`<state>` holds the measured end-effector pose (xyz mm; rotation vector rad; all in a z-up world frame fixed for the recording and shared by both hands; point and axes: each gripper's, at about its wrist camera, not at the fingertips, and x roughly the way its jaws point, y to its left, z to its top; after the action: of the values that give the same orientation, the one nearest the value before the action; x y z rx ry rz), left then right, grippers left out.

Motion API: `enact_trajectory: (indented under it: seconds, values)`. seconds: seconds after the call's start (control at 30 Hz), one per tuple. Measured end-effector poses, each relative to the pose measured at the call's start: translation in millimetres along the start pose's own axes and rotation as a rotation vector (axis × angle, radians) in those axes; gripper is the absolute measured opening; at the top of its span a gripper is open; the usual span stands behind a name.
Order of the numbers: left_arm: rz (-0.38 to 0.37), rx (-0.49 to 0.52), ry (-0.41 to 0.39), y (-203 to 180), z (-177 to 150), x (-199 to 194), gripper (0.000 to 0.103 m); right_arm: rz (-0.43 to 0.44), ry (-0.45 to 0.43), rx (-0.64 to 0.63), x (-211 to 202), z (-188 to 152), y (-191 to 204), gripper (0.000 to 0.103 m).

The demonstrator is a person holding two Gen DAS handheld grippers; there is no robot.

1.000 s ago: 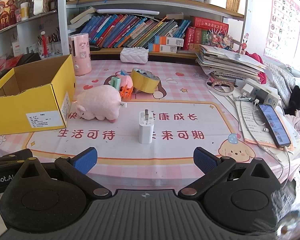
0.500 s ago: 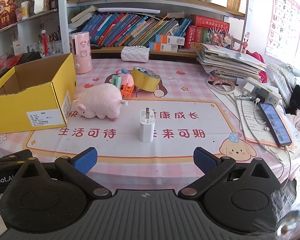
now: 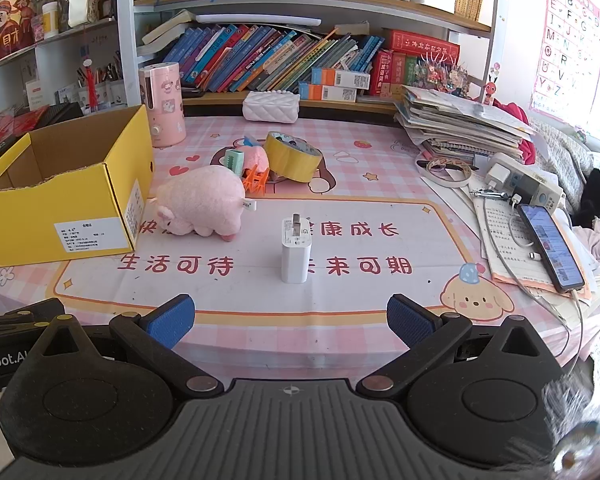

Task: Organize objects

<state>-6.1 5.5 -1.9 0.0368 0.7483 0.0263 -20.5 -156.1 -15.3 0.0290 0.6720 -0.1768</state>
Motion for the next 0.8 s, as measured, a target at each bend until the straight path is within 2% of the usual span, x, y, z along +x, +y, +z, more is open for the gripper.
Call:
enact_trajectory:
  seconds: [0.8]
  values:
    - [0.003, -0.002, 0.001, 0.3, -0.9, 0.3, 0.103, 0.002, 0.006, 0.002, 0.9, -3.2, 2.0, 0.103]
